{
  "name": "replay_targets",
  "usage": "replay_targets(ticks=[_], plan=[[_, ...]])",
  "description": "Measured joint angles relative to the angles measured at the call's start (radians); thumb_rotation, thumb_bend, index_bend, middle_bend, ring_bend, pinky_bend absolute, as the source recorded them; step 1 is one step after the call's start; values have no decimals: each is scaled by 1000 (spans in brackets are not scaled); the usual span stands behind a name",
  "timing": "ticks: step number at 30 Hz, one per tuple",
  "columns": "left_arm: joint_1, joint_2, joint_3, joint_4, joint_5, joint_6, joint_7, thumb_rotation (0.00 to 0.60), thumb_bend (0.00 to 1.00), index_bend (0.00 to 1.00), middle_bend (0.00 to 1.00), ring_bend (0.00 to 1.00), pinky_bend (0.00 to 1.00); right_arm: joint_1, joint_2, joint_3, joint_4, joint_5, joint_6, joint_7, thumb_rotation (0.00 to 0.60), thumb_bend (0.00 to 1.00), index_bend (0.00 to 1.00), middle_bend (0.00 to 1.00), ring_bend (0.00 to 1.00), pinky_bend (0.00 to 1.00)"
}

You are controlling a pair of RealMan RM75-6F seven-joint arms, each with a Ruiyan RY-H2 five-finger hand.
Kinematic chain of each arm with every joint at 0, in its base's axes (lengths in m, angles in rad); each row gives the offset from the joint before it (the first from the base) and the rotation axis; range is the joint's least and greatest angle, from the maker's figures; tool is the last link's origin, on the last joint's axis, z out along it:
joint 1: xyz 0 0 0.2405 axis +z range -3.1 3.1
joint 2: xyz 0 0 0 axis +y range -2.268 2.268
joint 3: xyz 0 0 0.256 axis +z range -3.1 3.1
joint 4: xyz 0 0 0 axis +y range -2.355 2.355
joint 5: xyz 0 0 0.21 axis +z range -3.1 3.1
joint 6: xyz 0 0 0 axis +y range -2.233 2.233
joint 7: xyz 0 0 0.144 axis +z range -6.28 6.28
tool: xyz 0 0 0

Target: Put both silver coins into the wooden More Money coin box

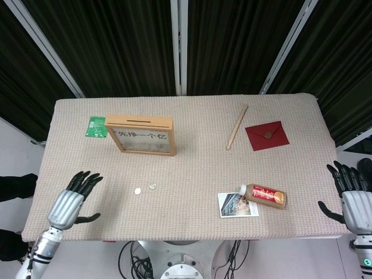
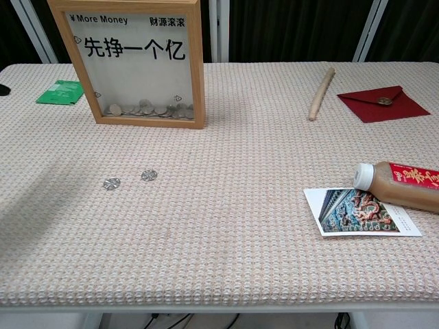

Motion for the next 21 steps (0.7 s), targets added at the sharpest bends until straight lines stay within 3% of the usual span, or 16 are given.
replay_targets(ticks=[8,15,21], plan=[[-79,-115,-29,62,-8,-84,-3,600,81,157,88,0,0,-4,2,-2,9,1,4,4,600,176,0,0,0,0],[-137,-203,-52,127,-37,-148,-3,600,189,257,88,0,0,-10,6,-1,9,-5,18,16,600,176,0,0,0,0],[-171,-257,-54,178,-71,-200,-1,600,206,333,88,0,0,-18,3,-4,25,5,19,33,600,176,0,0,0,0]])
